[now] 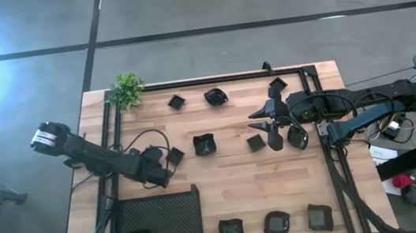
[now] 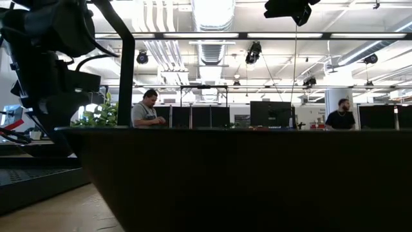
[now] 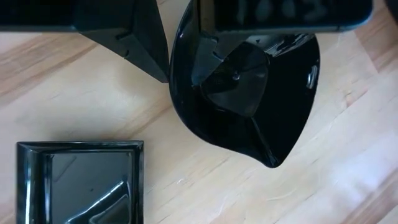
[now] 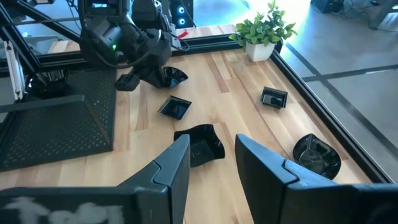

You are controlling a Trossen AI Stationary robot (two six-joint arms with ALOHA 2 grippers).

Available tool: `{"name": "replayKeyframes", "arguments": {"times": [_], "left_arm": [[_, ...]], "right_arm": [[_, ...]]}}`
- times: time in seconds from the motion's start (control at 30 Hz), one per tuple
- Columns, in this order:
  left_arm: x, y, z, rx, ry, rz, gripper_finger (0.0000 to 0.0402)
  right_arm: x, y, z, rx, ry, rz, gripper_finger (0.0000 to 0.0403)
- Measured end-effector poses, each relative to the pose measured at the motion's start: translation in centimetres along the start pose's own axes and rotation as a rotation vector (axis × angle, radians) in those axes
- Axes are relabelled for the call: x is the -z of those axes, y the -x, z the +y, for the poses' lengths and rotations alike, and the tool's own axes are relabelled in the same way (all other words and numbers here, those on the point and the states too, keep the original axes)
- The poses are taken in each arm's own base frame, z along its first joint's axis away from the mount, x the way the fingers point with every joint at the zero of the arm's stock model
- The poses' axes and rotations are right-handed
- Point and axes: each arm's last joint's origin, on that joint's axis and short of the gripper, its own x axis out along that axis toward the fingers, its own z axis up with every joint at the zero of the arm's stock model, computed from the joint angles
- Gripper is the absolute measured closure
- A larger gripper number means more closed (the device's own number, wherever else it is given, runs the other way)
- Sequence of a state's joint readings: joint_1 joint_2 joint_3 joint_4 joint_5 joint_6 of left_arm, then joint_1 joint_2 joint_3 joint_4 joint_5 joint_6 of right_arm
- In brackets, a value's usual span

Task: Pick & Place Mini shaped plates
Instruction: Put the leaf shaped plate on the shelf

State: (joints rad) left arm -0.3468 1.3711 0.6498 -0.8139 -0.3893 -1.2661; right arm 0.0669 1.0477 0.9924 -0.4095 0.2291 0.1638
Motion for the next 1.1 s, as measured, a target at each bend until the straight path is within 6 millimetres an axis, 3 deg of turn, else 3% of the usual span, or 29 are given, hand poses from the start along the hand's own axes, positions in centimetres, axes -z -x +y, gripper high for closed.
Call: {"name": "replayKeyframes", "arguments": {"times": [0.33, 0.6, 0.77, 1.1], "left_arm": [[0.2, -0.5, -0.2, -0.020, 0.006, 0.017, 0.0345], [0.2, -0.6, -0.2, -0.024, 0.018, 0.039, 0.0395], [0.2, -0.6, -0.2, -0.020, 0.011, 0.039, 0.0400], [-0.6, 0.8, -1.1, 0.008, -0.036, 0.040, 0.0401]], "right_arm": [[0.0, 0.0, 0.0, 0.000, 0.011, 0.000, 0.0280], [0.0, 0.0, 0.0, 0.000, 0.010, 0.000, 0.0280], [0.0, 0.0, 0.0, 0.000, 0.007, 0.000, 0.0280], [0.0, 0.0, 0.0, 0.000, 0.007, 0.000, 0.0280]]}}
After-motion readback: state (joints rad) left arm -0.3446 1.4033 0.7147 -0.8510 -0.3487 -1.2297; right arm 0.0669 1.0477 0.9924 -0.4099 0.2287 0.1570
